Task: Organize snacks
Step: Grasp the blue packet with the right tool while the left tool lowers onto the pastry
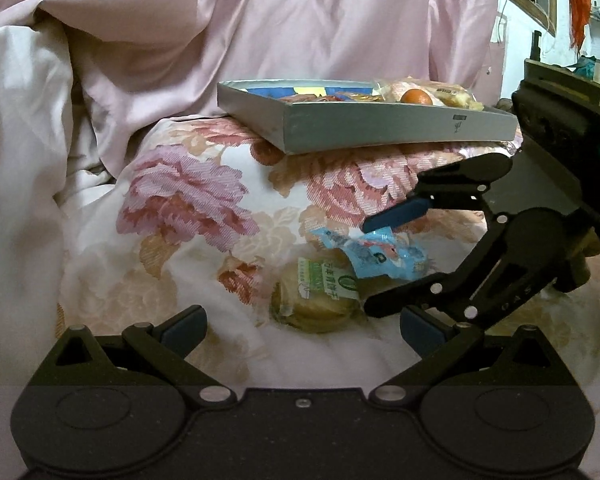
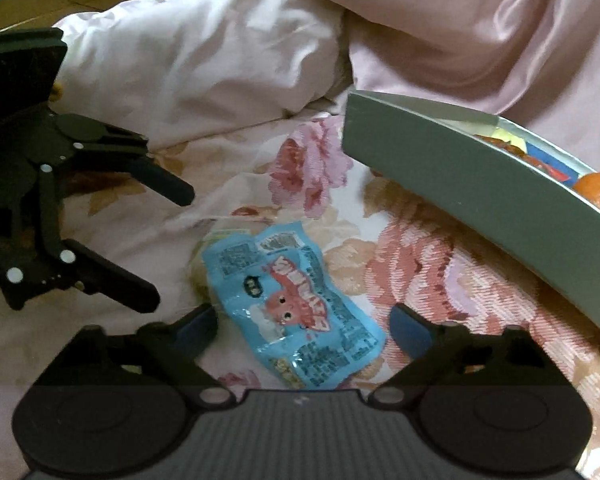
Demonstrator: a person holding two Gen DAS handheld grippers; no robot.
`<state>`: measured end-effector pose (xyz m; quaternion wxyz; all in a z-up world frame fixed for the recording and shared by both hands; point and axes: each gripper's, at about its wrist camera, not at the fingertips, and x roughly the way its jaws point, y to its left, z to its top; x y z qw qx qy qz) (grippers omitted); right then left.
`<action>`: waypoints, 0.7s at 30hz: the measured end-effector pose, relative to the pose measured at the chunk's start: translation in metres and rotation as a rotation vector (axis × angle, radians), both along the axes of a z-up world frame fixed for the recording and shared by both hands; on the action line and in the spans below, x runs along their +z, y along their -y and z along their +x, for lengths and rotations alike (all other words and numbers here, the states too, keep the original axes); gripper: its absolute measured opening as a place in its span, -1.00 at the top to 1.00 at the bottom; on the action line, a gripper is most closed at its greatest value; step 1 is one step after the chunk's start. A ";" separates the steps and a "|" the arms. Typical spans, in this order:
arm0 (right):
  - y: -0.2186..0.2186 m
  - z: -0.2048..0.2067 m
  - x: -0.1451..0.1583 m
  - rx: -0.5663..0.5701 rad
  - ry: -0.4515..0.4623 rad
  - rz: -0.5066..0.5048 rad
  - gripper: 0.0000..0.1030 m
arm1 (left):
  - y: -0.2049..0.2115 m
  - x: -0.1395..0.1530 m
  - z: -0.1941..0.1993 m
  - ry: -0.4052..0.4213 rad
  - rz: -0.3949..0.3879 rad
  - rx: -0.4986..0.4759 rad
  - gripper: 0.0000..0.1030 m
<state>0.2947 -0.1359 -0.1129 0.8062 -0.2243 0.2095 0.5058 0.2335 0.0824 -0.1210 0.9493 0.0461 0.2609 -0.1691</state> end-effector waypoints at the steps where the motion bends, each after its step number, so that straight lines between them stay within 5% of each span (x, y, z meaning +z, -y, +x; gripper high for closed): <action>1: 0.001 -0.001 0.000 -0.003 -0.002 0.002 -0.61 | 0.000 0.000 0.000 0.001 0.000 0.001 -0.99; 3: 0.003 -0.004 0.001 -0.015 -0.009 0.006 -0.41 | 0.001 0.001 0.001 0.003 0.000 0.001 -0.98; 21: 0.057 -0.037 0.008 -0.274 -0.090 0.065 0.15 | 0.018 -0.003 0.015 -0.016 0.044 0.074 -0.85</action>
